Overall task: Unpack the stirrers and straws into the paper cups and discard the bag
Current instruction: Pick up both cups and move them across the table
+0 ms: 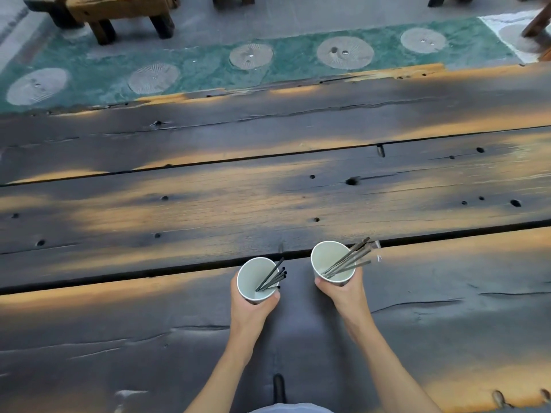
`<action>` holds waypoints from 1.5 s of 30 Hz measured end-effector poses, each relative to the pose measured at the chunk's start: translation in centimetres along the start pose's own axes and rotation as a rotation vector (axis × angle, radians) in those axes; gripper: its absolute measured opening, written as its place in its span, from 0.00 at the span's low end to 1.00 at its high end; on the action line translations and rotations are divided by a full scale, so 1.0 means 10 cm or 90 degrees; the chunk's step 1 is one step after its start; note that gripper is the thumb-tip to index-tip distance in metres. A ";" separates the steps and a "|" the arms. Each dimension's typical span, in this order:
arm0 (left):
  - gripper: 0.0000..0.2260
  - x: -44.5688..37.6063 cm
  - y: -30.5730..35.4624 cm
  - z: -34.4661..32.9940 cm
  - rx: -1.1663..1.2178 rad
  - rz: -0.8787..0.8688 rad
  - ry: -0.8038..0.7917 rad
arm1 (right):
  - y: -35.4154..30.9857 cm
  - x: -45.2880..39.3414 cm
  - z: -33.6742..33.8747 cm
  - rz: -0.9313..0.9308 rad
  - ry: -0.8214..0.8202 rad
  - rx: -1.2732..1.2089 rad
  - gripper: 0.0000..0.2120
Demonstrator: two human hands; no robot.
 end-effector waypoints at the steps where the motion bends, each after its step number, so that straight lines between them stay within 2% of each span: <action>1: 0.29 -0.02 0.07 -0.01 0.018 -0.007 0.001 | -0.05 -0.06 -0.04 0.011 -0.001 0.001 0.30; 12: 0.33 -0.70 1.00 0.03 0.093 -0.067 0.028 | -0.56 -0.97 -0.54 0.074 -0.038 0.016 0.30; 17: 0.33 -1.26 1.42 0.06 0.108 -0.097 0.037 | -0.80 -1.58 -0.82 0.110 -0.044 0.001 0.33; 25: 0.34 -2.25 2.02 0.08 0.120 -0.141 0.045 | -1.05 -2.65 -1.29 0.159 -0.051 -0.007 0.30; 34: 0.33 -3.33 2.49 0.04 0.125 -0.165 0.033 | -0.92 -3.69 -1.68 0.173 -0.071 0.008 0.33; 45: 0.35 -4.06 2.44 -0.04 0.080 -0.169 0.035 | -0.46 -4.34 -1.95 0.173 -0.071 0.026 0.36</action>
Point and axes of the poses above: each hand's wrist, its own x-axis away from the middle knuckle, its own z-axis out of the back of the hand, y = z × x, the point moved 3 cm from there along -x, towards the middle knuckle, and after that the axes turned 12 degrees about z, right-handed, at the moved point
